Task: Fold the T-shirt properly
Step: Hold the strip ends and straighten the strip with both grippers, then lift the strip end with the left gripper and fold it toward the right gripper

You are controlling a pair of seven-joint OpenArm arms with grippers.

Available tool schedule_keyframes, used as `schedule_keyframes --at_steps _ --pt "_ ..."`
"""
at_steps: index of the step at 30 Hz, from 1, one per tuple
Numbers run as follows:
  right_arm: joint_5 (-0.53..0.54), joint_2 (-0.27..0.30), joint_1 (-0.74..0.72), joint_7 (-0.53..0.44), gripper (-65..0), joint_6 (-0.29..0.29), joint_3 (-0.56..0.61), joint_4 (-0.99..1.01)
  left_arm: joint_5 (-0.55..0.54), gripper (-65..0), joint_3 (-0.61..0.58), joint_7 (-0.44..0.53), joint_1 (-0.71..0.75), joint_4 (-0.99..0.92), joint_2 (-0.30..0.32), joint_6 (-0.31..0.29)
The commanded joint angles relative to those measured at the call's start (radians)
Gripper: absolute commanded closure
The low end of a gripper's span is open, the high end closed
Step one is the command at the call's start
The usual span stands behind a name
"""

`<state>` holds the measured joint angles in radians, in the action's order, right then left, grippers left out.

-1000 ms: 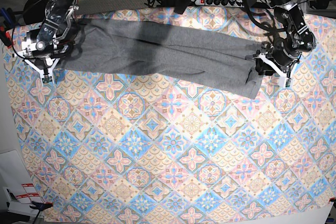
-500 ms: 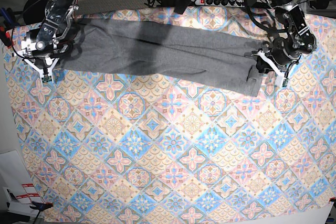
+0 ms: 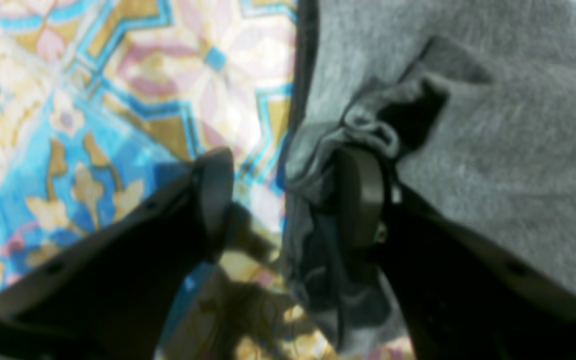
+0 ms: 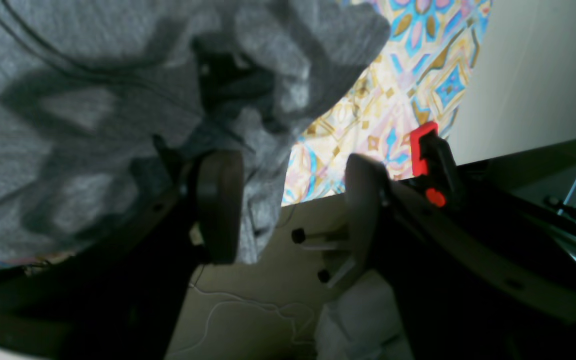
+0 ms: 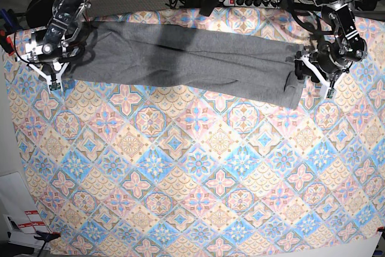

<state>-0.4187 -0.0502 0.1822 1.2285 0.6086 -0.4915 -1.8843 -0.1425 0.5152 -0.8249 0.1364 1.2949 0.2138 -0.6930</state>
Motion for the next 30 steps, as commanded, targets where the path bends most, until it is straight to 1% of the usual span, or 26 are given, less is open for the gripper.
schedule_keyframes --at_steps 1,3,5,6,9,11,12,13,17,19,21,23,26,30 --pt "-0.009 0.01 -0.006 -0.002 -32.2 -0.002 -0.002 -0.019 0.03 -32.7 -0.034 -0.047 0.004 -0.008 -0.012 -0.005" --pt "-0.009 0.01 -0.006 -0.002 -32.2 -0.002 -0.002 -0.019 0.028 -32.6 -0.068 -0.047 0.004 -0.008 -0.018 -0.005" --pt "-0.009 0.01 -0.006 -0.002 -32.2 -0.002 -0.002 -0.021 0.025 -29.7 -0.091 -0.047 0.012 -0.011 -0.03 -0.005" --pt "-0.009 0.01 -0.006 -0.002 -32.2 -0.002 -0.002 -0.021 0.028 -26.6 -0.111 -0.047 0.012 -0.016 -0.035 -0.005" --pt "-0.009 0.01 0.001 -0.002 -32.2 -0.002 -0.003 -0.021 0.017 -12.4 -0.203 -0.047 0.009 -0.041 -0.03 -0.005" --pt "-0.009 0.01 0.015 -0.002 -32.2 -0.002 -0.003 -0.021 0.017 -3.8 -0.229 -0.046 0.004 -0.054 -0.03 -0.005" --pt "-0.009 0.01 0.021 -0.002 -32.2 -0.002 -0.003 -0.021 0.017 -1.3 -0.232 -0.046 -0.001 -0.056 -0.032 -0.005" --pt "-0.009 0.01 0.023 -0.002 -32.2 -0.002 -0.003 -0.021 0.019 -0.2 -0.232 -0.046 -0.002 -0.056 -0.034 -0.005" --pt "-0.009 0.01 0.026 -0.002 -32.2 -0.002 -0.003 -0.021 0.017 -0.4 -0.231 -0.047 -0.007 -0.048 -0.03 -0.005" --pt "-0.01 0.01 0.026 -0.002 -32.2 -0.002 -0.005 -0.021 0.016 -0.3 -0.227 -0.069 -0.022 -0.031 -0.011 -0.005" --pt "-0.01 0.01 0.026 -0.002 -32.2 -0.002 -0.006 -0.021 0.001 -0.2 -0.191 -0.107 -0.034 -0.016 0.0 -0.005" --pt "-0.01 0.01 0.026 -0.002 -32.2 -0.002 -0.006 -0.021 -0.032 -0.2 -0.14 -0.124 -0.034 0.019 0.005 -0.005" --pt "-0.01 0.01 0.026 -0.002 -32.2 -0.002 -0.006 -0.021 -0.081 -0.3 -0.117 -0.158 -0.034 0.113 0.054 -0.005" --pt "-0.01 0.008 0.024 -0.002 -32.2 -0.002 -0.008 -0.021 -0.116 -0.4 -0.117 -0.227 -0.077 0.142 0.088 -0.005"
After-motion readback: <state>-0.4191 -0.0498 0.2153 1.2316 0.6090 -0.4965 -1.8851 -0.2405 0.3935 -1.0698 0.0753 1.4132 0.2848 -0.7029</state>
